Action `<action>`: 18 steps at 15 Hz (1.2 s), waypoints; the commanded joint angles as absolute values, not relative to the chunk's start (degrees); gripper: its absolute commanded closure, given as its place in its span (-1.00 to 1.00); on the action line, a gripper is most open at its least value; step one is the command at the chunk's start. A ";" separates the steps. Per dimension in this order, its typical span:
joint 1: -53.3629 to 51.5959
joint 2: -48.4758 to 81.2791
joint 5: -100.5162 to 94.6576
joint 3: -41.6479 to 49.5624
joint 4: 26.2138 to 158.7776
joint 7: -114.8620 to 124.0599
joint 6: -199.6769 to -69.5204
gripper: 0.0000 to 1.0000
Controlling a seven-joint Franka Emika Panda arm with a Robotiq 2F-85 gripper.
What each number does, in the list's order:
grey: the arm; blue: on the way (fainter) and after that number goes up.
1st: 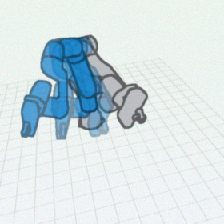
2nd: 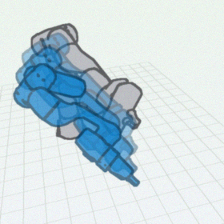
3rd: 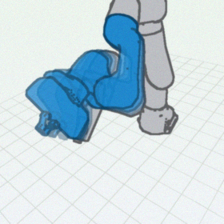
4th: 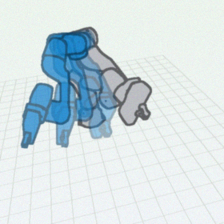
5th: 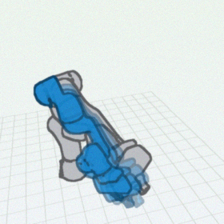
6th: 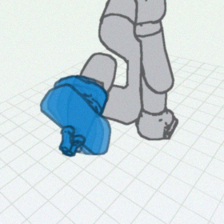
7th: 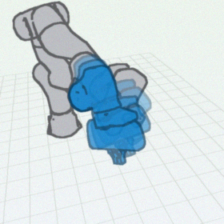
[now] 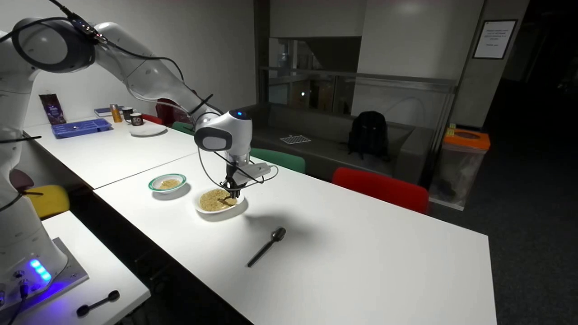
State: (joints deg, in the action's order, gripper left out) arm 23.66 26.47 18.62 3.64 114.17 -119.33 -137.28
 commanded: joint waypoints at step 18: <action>26.65 29.77 23.07 1.75 110.09 -126.29 -132.57 0.94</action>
State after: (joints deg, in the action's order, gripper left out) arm 25.48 28.70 21.92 2.55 112.06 -124.38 -134.54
